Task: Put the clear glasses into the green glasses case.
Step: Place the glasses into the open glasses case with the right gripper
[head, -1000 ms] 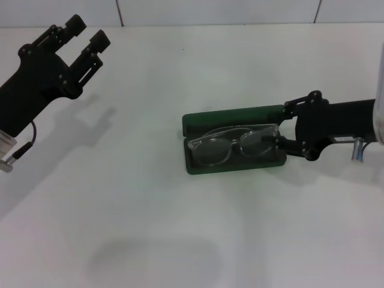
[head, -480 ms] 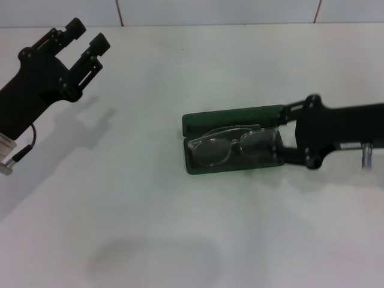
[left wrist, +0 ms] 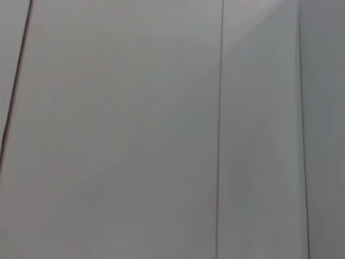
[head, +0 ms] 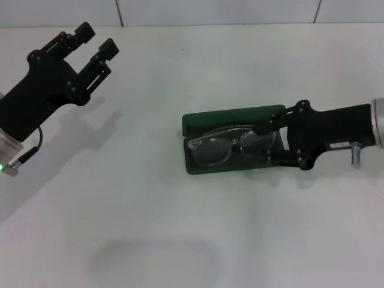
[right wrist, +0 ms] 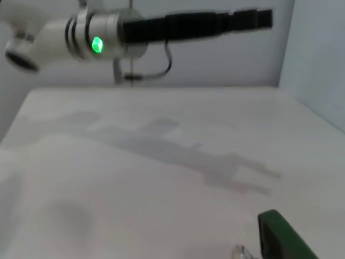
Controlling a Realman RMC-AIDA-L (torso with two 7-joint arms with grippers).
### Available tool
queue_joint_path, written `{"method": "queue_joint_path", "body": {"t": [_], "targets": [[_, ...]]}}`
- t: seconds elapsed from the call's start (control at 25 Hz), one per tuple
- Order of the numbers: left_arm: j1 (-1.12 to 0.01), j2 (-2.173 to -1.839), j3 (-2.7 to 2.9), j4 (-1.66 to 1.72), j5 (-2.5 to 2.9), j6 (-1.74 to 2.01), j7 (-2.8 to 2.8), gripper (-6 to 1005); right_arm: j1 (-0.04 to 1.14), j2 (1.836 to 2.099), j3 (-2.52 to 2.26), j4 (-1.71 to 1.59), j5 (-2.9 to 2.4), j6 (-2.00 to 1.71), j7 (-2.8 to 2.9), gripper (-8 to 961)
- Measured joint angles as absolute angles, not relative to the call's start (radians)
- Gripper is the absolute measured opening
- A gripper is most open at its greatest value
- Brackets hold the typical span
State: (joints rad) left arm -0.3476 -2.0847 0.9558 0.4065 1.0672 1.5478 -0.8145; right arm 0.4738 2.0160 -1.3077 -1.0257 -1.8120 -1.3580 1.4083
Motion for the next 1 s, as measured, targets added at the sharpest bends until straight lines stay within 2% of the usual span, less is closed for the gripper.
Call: {"method": "queue_joint_path", "body": {"t": [0.48, 0.96, 1.0], "targets": [[-0.361, -2.086, 0.956, 0.396, 1.081, 1.546, -0.816, 619, 0.686, 2.019, -1.36, -1.106, -2.146, -1.371, 1.728, 408], [-0.366, -2.088, 0.976, 0.382, 1.082, 1.548, -0.826, 622, 0.729, 2.025, -1.484, -1.121, -2.245, -1.351, 1.811, 409], [-0.366, -2.088, 0.979, 0.381, 1.082, 1.548, -0.826, 622, 0.73, 2.025, -1.494, -1.123, -2.248, -1.346, 1.814, 386]]}}
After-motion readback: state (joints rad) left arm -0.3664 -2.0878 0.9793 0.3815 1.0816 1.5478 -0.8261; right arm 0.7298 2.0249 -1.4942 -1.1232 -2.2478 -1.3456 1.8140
